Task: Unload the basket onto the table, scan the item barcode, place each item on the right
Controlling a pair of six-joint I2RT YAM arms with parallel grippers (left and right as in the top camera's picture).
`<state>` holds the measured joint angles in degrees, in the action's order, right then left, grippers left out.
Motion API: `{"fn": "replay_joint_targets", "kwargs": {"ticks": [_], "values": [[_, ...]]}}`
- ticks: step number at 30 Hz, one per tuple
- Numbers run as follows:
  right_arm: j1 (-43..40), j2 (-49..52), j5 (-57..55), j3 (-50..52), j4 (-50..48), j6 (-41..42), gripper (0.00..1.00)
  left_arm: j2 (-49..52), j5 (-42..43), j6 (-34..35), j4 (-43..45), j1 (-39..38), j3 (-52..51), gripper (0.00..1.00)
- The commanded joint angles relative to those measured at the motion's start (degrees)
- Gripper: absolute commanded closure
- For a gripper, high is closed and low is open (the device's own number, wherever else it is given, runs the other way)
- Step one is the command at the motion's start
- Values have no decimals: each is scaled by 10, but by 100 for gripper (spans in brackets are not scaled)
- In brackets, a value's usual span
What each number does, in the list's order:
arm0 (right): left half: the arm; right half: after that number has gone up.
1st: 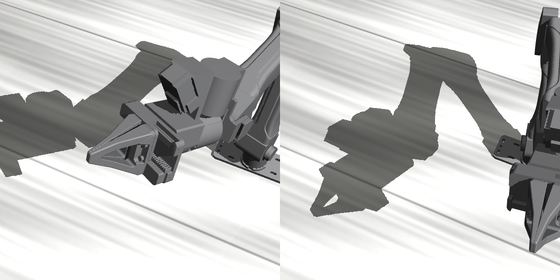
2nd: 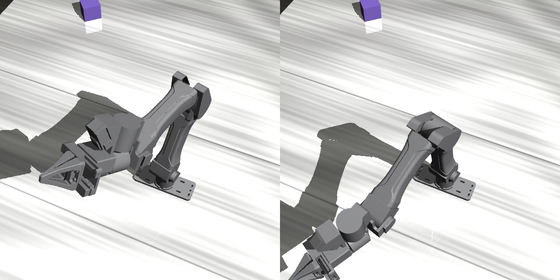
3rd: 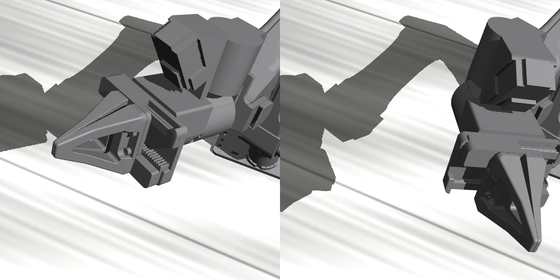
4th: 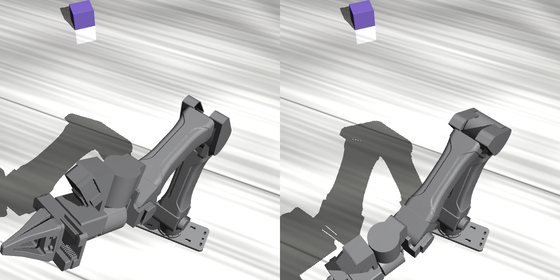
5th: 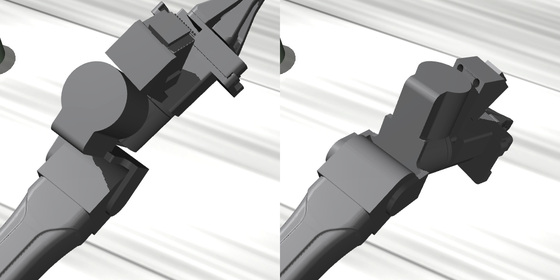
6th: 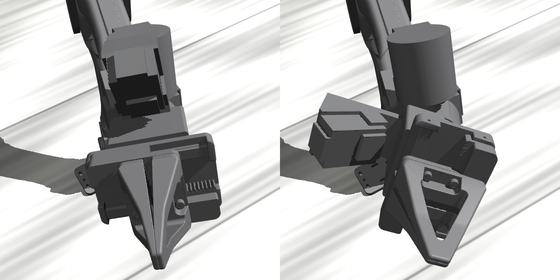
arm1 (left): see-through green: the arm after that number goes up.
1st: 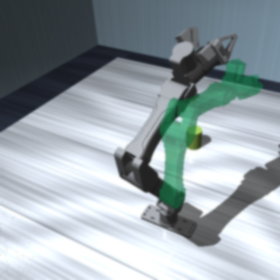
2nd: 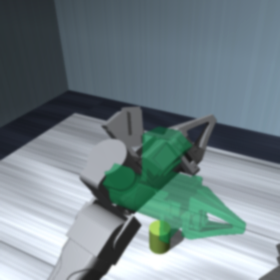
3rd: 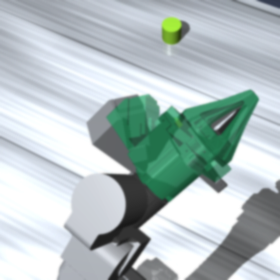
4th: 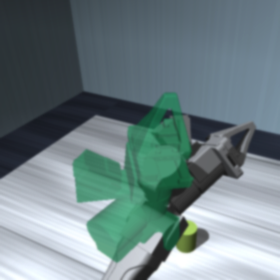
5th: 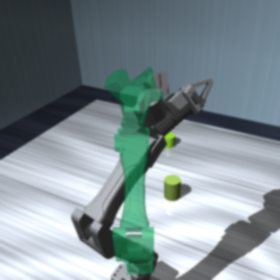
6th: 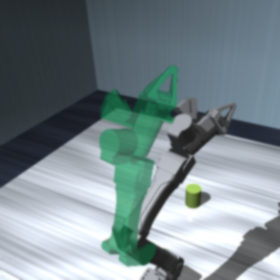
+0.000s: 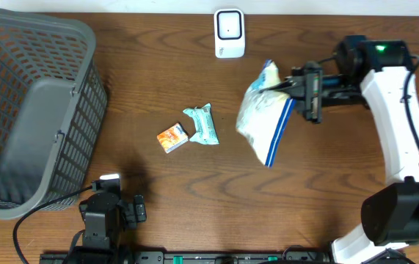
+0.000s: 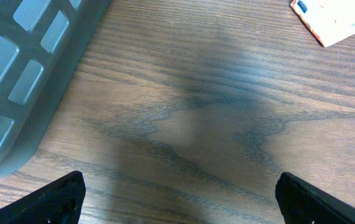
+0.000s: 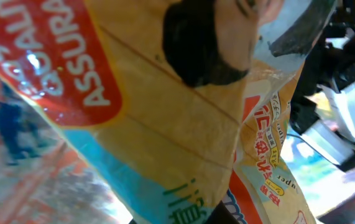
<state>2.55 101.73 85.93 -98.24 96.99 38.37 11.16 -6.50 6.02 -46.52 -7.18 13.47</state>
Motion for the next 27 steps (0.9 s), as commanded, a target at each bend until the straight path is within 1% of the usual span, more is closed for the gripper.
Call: {"fn": "replay_joint_targets", "kwargs": {"ticks": [1,8,10,12,14,15,17,18,20,21,23,24,27], "values": [[-27,-11,36,-6,3,18,99,0,-1,3,-10,1,-3,2],[-60,-11,36,-6,3,14,99,0,-1,3,-10,1,-3,2],[-70,-11,36,-6,3,-13,99,0,-1,3,-10,1,-3,2],[-83,-11,36,-6,3,-65,99,0,-1,3,-10,1,-3,2],[-99,-11,36,-6,3,-101,99,0,-1,3,-10,1,-3,2],[-104,-11,36,-6,3,-89,99,0,-1,3,-10,1,-3,2],[-116,-11,35,-6,2,-39,99,0,-1,3,-10,1,-3,2],[-120,-11,28,-6,-4,-39,99,0,-1,3,-10,1,-3,2],[-120,-11,-32,-7,-30,-33,99,0,-1,3,-10,1,-3,2],[-117,-11,-81,-7,-50,-16,99,0,-1,3,-10,1,-3,2],[-109,-11,-212,-7,-120,27,99,0,-1,3,-10,1,-3,2],[-102,-11,-274,-7,-152,35,99,0,-1,3,-10,1,-3,2],[-70,-11,-426,-7,-200,31,99,0,-1,3,-10,1,-3,2]]}}
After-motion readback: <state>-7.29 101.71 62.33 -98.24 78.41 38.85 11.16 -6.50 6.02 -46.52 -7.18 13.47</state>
